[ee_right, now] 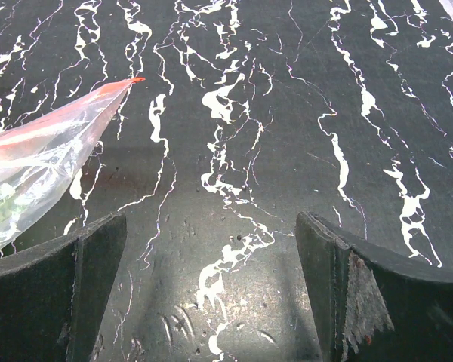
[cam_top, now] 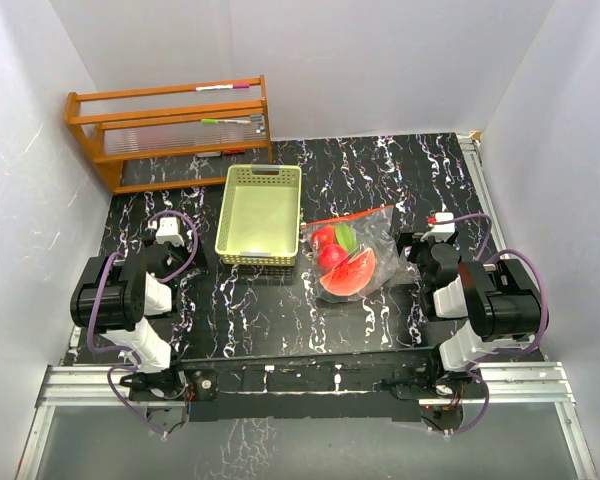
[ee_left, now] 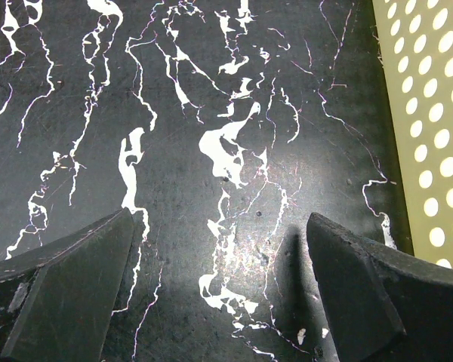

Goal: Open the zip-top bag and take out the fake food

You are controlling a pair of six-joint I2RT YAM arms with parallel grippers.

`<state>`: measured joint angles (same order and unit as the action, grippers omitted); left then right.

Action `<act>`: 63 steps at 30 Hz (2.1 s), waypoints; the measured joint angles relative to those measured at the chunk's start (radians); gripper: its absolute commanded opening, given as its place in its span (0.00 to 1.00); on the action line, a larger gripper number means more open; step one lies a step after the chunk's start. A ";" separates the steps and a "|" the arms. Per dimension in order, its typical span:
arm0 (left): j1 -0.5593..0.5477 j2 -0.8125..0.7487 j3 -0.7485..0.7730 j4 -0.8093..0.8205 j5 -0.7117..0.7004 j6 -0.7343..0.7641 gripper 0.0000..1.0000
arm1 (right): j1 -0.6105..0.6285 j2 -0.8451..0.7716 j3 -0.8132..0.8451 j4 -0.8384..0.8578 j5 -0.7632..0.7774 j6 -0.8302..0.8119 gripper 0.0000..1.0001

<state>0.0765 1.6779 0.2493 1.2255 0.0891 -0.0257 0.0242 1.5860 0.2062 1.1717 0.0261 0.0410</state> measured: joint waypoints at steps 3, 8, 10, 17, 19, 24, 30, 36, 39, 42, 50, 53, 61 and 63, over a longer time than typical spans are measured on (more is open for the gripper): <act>0.000 0.000 0.000 0.000 0.000 0.000 0.97 | 0.000 0.000 0.000 0.000 0.000 0.000 0.98; 0.000 0.000 0.000 0.000 0.000 0.000 0.97 | 0.000 0.000 0.000 0.000 0.000 -0.001 0.98; 0.000 0.000 0.000 0.000 0.000 0.000 0.97 | 0.000 0.000 0.000 0.000 0.000 -0.002 0.98; 0.000 0.000 0.000 0.001 0.029 0.011 0.97 | 0.000 0.000 0.000 0.000 0.000 -0.006 0.99; 0.000 0.000 0.000 0.001 0.037 0.015 0.97 | 0.000 0.000 0.000 0.000 0.000 -0.006 0.98; -0.006 -0.058 0.016 -0.107 0.048 0.022 0.97 | 0.000 0.000 0.000 0.000 0.000 -0.006 0.98; -0.026 -0.356 0.081 -0.286 -0.023 -0.041 0.97 | 0.000 0.000 0.000 0.000 0.000 -0.007 0.98; -0.060 -0.506 0.199 -0.426 -0.015 -0.104 0.97 | 0.000 0.000 0.000 0.000 0.000 -0.007 0.98; -0.104 -0.509 0.277 -0.518 0.004 -0.134 0.97 | 0.000 0.000 0.000 0.000 -0.001 -0.008 0.98; -0.175 -0.473 0.422 -0.678 0.004 -0.164 0.97 | 0.000 0.000 0.000 0.000 -0.023 -0.015 0.98; -0.229 -0.324 0.662 -0.940 0.006 -0.216 0.97 | 0.000 0.000 0.000 0.000 -0.056 -0.022 0.99; -0.229 -0.258 0.663 -1.024 -0.011 -0.227 0.97 | 0.000 0.000 0.000 0.000 -0.058 -0.023 0.98; -0.231 -0.135 0.681 -1.132 0.011 -0.221 0.72 | 0.000 0.000 0.000 0.000 -0.060 -0.025 0.98; -0.235 -0.119 0.691 -1.140 0.011 -0.214 0.60 | 0.000 0.000 0.000 0.000 -0.060 -0.025 0.98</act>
<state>-0.1585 1.5593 0.9401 0.0853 0.1005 -0.2394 0.0242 1.5860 0.2062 1.1717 -0.0338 0.0158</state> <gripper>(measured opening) 0.741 0.984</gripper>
